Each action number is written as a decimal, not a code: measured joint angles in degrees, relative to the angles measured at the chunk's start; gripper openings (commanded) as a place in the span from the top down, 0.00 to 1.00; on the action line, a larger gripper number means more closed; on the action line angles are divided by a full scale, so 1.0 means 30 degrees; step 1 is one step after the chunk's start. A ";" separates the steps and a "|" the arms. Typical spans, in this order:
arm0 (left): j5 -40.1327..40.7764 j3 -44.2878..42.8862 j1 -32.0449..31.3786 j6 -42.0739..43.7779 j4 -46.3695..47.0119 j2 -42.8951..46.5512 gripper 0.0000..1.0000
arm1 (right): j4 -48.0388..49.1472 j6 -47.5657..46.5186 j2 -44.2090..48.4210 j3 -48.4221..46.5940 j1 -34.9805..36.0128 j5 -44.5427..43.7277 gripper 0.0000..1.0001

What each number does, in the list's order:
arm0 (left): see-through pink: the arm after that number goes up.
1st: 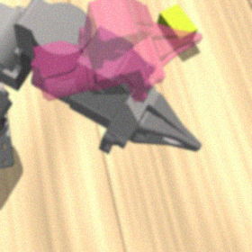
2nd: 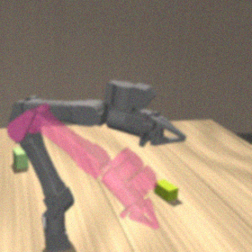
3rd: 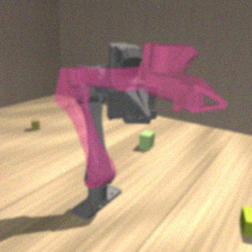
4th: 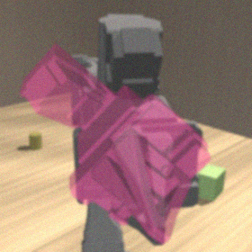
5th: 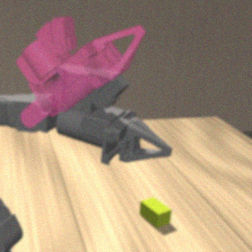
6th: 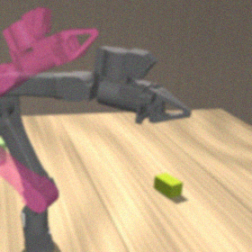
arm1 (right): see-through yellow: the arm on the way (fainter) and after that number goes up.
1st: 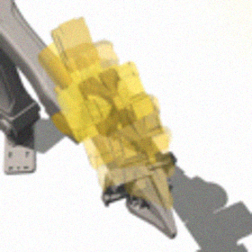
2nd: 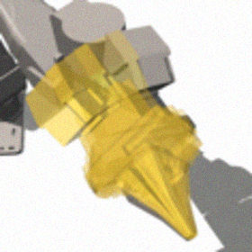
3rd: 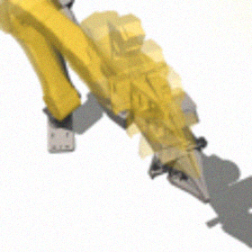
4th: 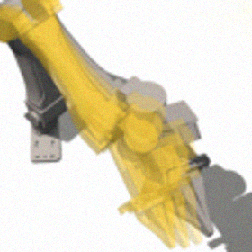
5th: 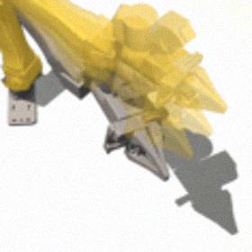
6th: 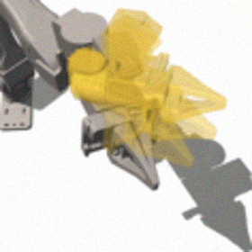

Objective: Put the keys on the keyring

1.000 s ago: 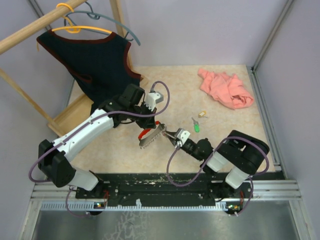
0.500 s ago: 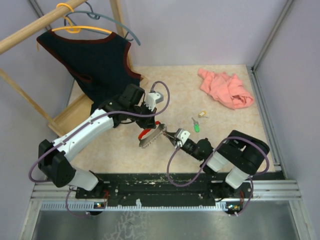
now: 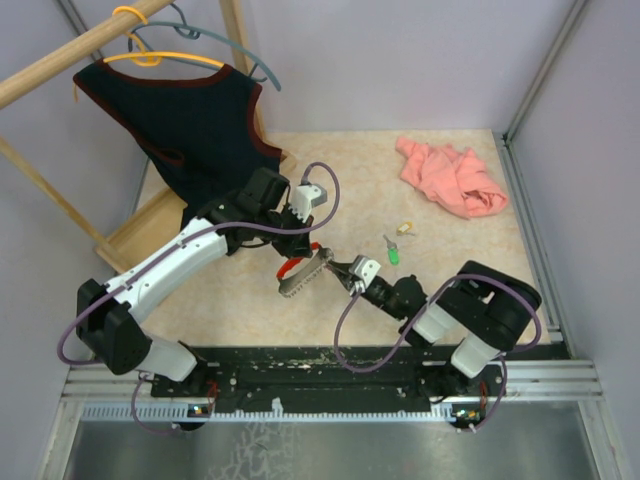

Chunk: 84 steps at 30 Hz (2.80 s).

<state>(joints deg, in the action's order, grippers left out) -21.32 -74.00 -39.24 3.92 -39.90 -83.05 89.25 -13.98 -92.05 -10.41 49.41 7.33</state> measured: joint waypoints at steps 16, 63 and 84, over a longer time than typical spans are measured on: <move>-0.0495 -0.0007 0.0000 0.0080 0.0000 0.0000 1.00 | 0.0000 -0.0160 -0.0605 -0.0219 0.0000 -0.0954 0.82; -0.3628 1.5314 0.3963 -0.8182 1.7733 0.3985 0.40 | -0.0255 0.0845 0.1690 -0.0714 -0.2718 0.4648 1.00; -0.4051 1.9081 0.5523 -0.8145 3.0928 0.3140 0.39 | -1.5023 0.0721 0.4758 -0.4466 -0.3402 0.5625 1.00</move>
<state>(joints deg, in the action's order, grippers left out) -33.47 -16.75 -22.68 -20.51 52.88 -73.63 44.18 -11.81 -77.78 -23.81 39.20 24.21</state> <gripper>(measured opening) 0.616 0.008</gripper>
